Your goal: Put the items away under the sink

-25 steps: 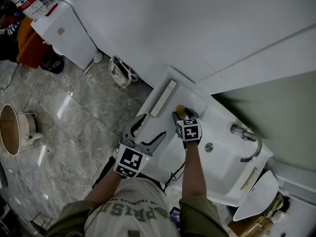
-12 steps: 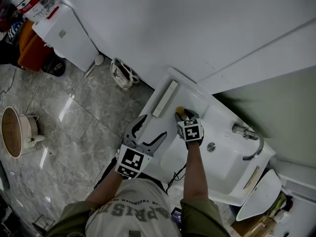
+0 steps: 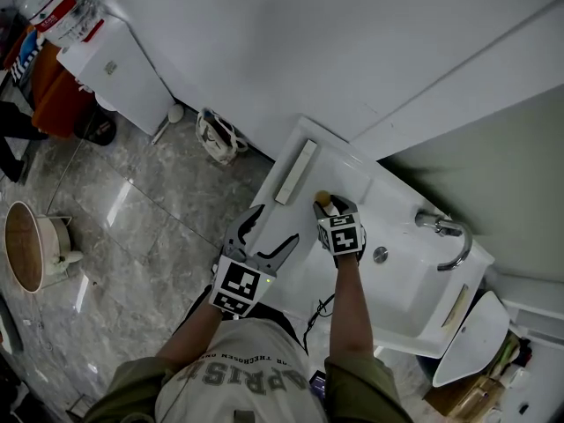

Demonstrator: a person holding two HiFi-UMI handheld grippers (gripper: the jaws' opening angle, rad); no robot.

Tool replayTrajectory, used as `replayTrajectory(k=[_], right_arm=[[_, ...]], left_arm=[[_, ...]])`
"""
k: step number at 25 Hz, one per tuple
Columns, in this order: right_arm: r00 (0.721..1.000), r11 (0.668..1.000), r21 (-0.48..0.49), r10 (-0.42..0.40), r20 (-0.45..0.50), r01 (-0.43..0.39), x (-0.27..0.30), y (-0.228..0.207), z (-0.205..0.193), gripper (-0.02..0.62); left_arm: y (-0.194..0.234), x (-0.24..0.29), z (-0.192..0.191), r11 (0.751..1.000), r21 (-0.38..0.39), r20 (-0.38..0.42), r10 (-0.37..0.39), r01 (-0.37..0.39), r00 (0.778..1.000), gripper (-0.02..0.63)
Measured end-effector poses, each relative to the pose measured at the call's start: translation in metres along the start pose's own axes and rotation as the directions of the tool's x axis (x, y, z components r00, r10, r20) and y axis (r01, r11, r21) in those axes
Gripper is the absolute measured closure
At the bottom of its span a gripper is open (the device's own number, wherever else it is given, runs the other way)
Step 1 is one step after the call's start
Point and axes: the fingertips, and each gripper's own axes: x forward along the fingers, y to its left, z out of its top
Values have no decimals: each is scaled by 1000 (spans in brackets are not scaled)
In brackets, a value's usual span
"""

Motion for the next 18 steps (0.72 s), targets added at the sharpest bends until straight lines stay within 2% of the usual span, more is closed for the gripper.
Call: replayTrajectory(k=[5, 11, 18], right_arm=[[999, 999, 21, -27, 45, 26, -24, 16, 5, 408], [991, 994, 58, -98, 91, 93, -61, 30, -4, 408], [962, 970, 129, -224, 155, 205, -123, 50, -21, 408]], left_arm=[[-10, -17, -1, 999, 11, 3, -33, 33, 999, 265], [-23, -39, 0, 995, 48, 26, -89, 87, 996, 265], [-48, -72, -8, 979, 100, 36, -182, 178, 983, 265]])
